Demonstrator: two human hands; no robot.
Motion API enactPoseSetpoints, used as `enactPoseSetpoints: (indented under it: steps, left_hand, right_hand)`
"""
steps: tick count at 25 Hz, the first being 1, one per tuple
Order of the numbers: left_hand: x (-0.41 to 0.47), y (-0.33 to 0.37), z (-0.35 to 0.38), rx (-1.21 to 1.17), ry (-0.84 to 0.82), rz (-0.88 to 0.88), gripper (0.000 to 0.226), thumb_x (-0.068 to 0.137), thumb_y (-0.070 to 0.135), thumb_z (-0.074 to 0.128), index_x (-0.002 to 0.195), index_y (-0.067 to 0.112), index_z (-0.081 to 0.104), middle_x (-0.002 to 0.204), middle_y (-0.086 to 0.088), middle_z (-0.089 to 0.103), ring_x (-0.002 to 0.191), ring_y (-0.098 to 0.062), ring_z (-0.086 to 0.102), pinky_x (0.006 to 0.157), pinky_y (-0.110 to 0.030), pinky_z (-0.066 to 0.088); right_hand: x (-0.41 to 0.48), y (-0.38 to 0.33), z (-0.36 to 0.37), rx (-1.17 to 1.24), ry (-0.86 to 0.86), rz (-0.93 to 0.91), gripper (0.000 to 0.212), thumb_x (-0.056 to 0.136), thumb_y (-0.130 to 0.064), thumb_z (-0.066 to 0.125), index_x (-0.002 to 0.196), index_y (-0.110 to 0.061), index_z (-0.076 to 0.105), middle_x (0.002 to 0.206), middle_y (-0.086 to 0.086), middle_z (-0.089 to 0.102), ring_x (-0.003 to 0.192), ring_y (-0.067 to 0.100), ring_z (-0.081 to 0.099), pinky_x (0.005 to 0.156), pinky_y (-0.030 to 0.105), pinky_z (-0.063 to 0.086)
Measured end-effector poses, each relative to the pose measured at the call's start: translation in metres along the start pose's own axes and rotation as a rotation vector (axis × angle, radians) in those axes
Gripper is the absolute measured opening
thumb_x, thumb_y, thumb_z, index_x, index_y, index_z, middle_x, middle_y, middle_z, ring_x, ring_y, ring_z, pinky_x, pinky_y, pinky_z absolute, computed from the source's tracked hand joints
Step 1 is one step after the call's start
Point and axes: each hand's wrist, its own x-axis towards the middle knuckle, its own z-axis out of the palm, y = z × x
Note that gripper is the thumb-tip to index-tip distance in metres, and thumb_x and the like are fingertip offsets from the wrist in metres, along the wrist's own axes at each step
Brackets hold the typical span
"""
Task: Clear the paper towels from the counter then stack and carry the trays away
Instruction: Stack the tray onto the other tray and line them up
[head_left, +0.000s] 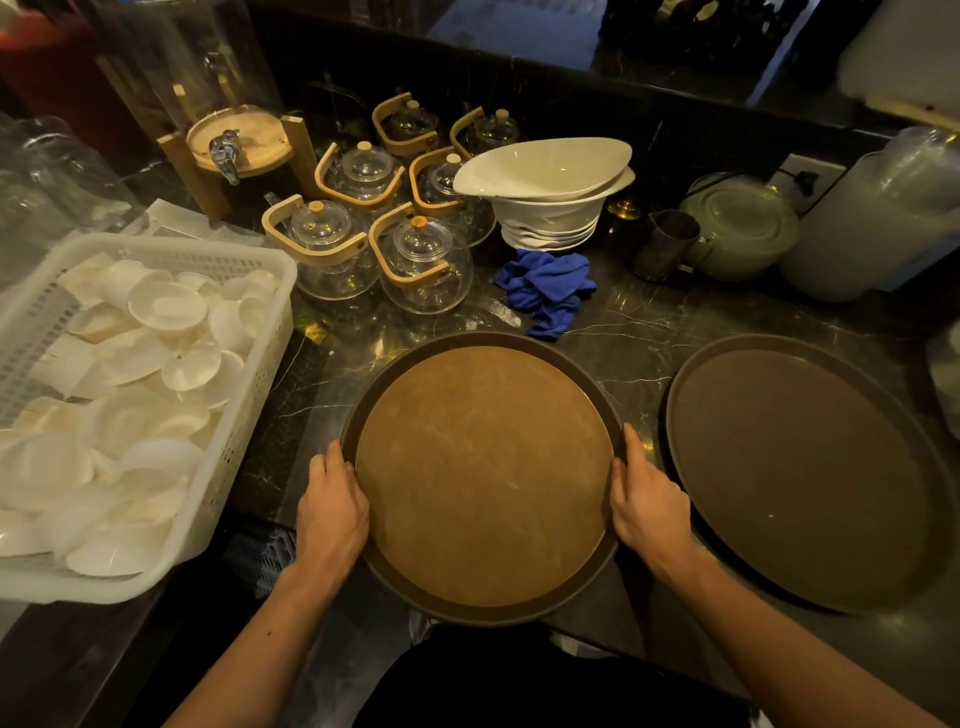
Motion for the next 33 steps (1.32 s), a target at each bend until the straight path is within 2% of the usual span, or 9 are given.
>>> enactPoseSetpoints:
  steps: [6, 11, 13, 15, 16, 23, 27, 30, 33]
  left_hand:
    - [0.002, -0.001, -0.005, -0.034, 0.008, 0.017, 0.044, 0.100, 0.024, 0.037, 0.140, 0.006, 0.037, 0.131, -0.019, 0.054, 0.107, -0.037, 0.059, 0.086, -0.048, 0.046]
    - [0.014, 0.002, -0.014, -0.059, -0.047, 0.021, 0.040, 0.099, 0.037, 0.038, 0.128, 0.011, 0.042, 0.115, -0.014, 0.061, 0.100, -0.033, 0.062, 0.082, -0.047, 0.049]
    - [0.025, 0.007, -0.017, -0.030, -0.062, 0.027, 0.042, 0.100, 0.042, 0.036, 0.126, 0.010, 0.044, 0.115, -0.013, 0.057, 0.097, -0.030, 0.060, 0.081, -0.046, 0.047]
    - [0.031, 0.011, -0.017, -0.008, -0.057, 0.034, 0.043, 0.099, 0.043, 0.036, 0.123, 0.009, 0.046, 0.115, -0.014, 0.054, 0.090, -0.026, 0.056, 0.077, -0.042, 0.045]
    - [0.032, 0.011, -0.016, -0.006, -0.048, 0.041, 0.042, 0.099, 0.043, 0.037, 0.121, 0.008, 0.046, 0.114, -0.014, 0.055, 0.086, -0.022, 0.053, 0.074, -0.040, 0.043]
    - [0.031, 0.008, -0.014, -0.071, -0.015, 0.043, 0.047, 0.094, 0.046, 0.051, 0.118, 0.006, 0.047, 0.110, -0.013, 0.053, 0.084, -0.019, 0.048, 0.072, -0.041, 0.044]
    - [0.028, 0.019, -0.020, -0.156, 0.026, 0.083, 0.047, 0.092, 0.041, 0.057, 0.119, 0.004, 0.049, 0.107, -0.012, 0.053, 0.091, -0.025, 0.056, 0.075, -0.042, 0.049]
    - [0.022, 0.047, -0.025, -0.193, 0.066, 0.163, 0.045, 0.091, 0.039, 0.059, 0.118, 0.005, 0.049, 0.103, -0.005, 0.048, 0.089, -0.020, 0.052, 0.073, -0.036, 0.044]
    - [0.013, 0.083, -0.020, -0.197, 0.103, 0.239, 0.045, 0.091, 0.040, 0.059, 0.118, 0.005, 0.050, 0.108, -0.010, 0.053, 0.093, -0.023, 0.054, 0.076, -0.039, 0.047]
  right_hand:
    - [-0.001, 0.000, 0.003, 0.017, 0.025, 0.030, 0.056, 0.103, -0.036, 0.033, 0.155, -0.023, 0.015, 0.075, -0.009, 0.057, 0.063, 0.005, 0.055, 0.057, 0.031, 0.044]
    - [0.000, 0.001, 0.006, 0.068, 0.047, 0.049, 0.055, 0.102, -0.034, 0.037, 0.154, -0.024, 0.019, 0.078, -0.003, 0.063, 0.066, 0.011, 0.062, 0.063, 0.039, 0.055]
    - [0.003, 0.002, 0.007, 0.099, 0.046, 0.067, 0.056, 0.101, -0.036, 0.038, 0.153, -0.025, 0.020, 0.101, 0.004, 0.068, 0.086, 0.018, 0.066, 0.077, 0.045, 0.056]
    - [0.004, -0.001, 0.008, 0.130, 0.064, 0.090, 0.057, 0.100, -0.038, 0.041, 0.152, -0.025, 0.022, 0.131, 0.008, 0.059, 0.113, 0.024, 0.060, 0.093, 0.048, 0.050]
    - [0.004, -0.004, 0.009, 0.133, 0.069, 0.098, 0.058, 0.100, -0.039, 0.043, 0.152, -0.024, 0.022, 0.136, 0.009, 0.055, 0.119, 0.024, 0.056, 0.096, 0.047, 0.047]
    - [-0.002, -0.006, 0.010, 0.179, 0.062, 0.127, 0.065, 0.097, -0.040, 0.052, 0.153, -0.021, 0.024, 0.136, 0.010, 0.050, 0.123, 0.022, 0.050, 0.100, 0.041, 0.042]
    - [-0.012, 0.003, 0.004, 0.256, 0.139, 0.111, 0.064, 0.096, -0.039, 0.055, 0.151, -0.020, 0.029, 0.138, 0.009, 0.051, 0.125, 0.022, 0.049, 0.099, 0.037, 0.039]
    - [-0.015, 0.019, -0.014, 0.320, 0.207, 0.089, 0.063, 0.095, -0.039, 0.056, 0.150, -0.019, 0.032, 0.137, 0.008, 0.052, 0.125, 0.022, 0.050, 0.101, 0.038, 0.040]
    - [-0.016, 0.048, -0.037, 0.333, 0.300, 0.078, 0.063, 0.094, -0.038, 0.058, 0.149, -0.017, 0.035, 0.138, 0.009, 0.053, 0.125, 0.022, 0.050, 0.102, 0.041, 0.042]
